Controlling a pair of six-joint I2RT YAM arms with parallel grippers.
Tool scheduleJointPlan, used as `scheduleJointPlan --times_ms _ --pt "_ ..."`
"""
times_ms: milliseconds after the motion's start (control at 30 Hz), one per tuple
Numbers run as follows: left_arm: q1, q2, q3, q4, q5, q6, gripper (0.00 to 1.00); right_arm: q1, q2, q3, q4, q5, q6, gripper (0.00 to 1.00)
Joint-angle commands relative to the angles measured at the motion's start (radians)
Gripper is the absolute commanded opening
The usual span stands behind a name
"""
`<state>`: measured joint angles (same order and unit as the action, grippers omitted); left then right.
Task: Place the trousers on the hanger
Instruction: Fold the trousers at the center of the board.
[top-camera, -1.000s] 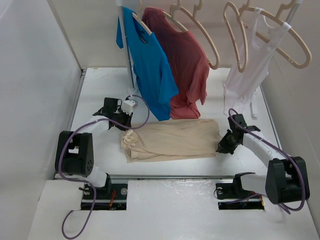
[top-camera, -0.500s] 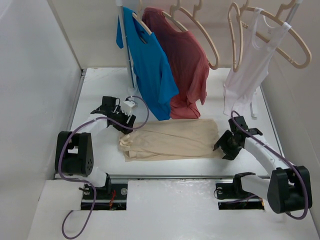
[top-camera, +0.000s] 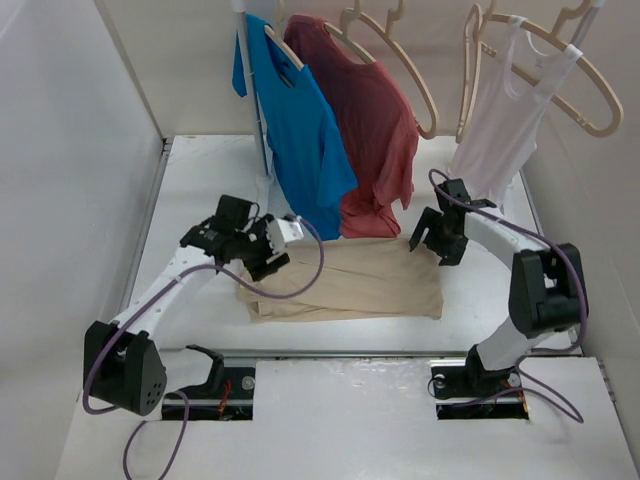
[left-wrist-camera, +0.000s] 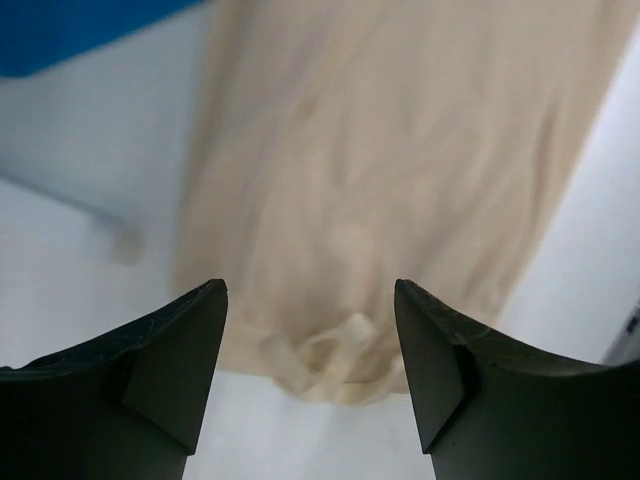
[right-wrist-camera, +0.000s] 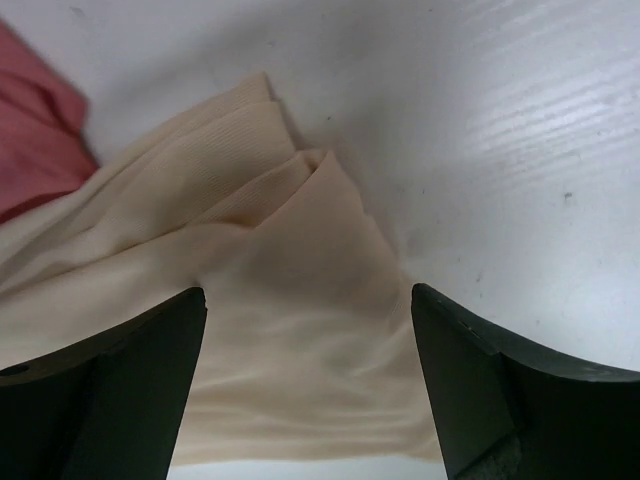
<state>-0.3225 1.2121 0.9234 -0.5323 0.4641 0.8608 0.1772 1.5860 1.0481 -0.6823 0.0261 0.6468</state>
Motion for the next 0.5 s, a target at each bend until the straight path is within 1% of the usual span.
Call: scheduleJointPlan --times_ms 0,100,133,167,200,233,267,333,367,400,467 --pt "-0.082 -0.014 -0.119 -0.095 -0.041 0.078 0.65 -0.011 0.049 0.049 0.047 0.002 -0.096 0.88" --pt "-0.165 -0.023 -0.205 -0.048 -0.082 0.017 0.65 -0.012 0.12 0.072 0.067 -0.02 -0.108 0.85" --pt "-0.187 -0.023 -0.231 -0.031 -0.102 0.006 0.65 -0.024 0.147 0.072 0.081 -0.034 -0.117 0.82" --pt "-0.208 -0.014 -0.259 -0.009 -0.154 0.006 0.65 -0.024 0.158 0.072 0.095 -0.058 -0.118 0.8" --pt "-0.24 -0.014 -0.288 0.014 -0.183 -0.003 0.65 -0.051 0.167 0.044 0.11 -0.075 -0.118 0.76" --pt "-0.253 -0.014 -0.341 0.062 -0.214 -0.003 0.63 -0.065 0.18 0.035 0.125 -0.09 -0.118 0.64" --pt "-0.253 -0.014 -0.362 0.083 -0.24 0.007 0.59 -0.077 0.18 0.035 0.141 -0.103 -0.108 0.57" --pt "-0.263 -0.014 -0.399 0.106 -0.284 0.024 0.46 -0.111 0.18 0.035 0.153 -0.116 -0.108 0.4" --pt "-0.263 -0.023 -0.399 0.106 -0.285 0.038 0.33 -0.12 0.18 0.035 0.167 -0.117 -0.108 0.26" --pt "-0.263 -0.023 -0.411 0.106 -0.285 0.038 0.27 -0.12 0.18 0.035 0.167 -0.127 -0.108 0.22" --pt "-0.273 -0.036 -0.437 0.097 -0.294 0.055 0.14 -0.134 0.18 0.061 0.167 -0.127 -0.108 0.2"
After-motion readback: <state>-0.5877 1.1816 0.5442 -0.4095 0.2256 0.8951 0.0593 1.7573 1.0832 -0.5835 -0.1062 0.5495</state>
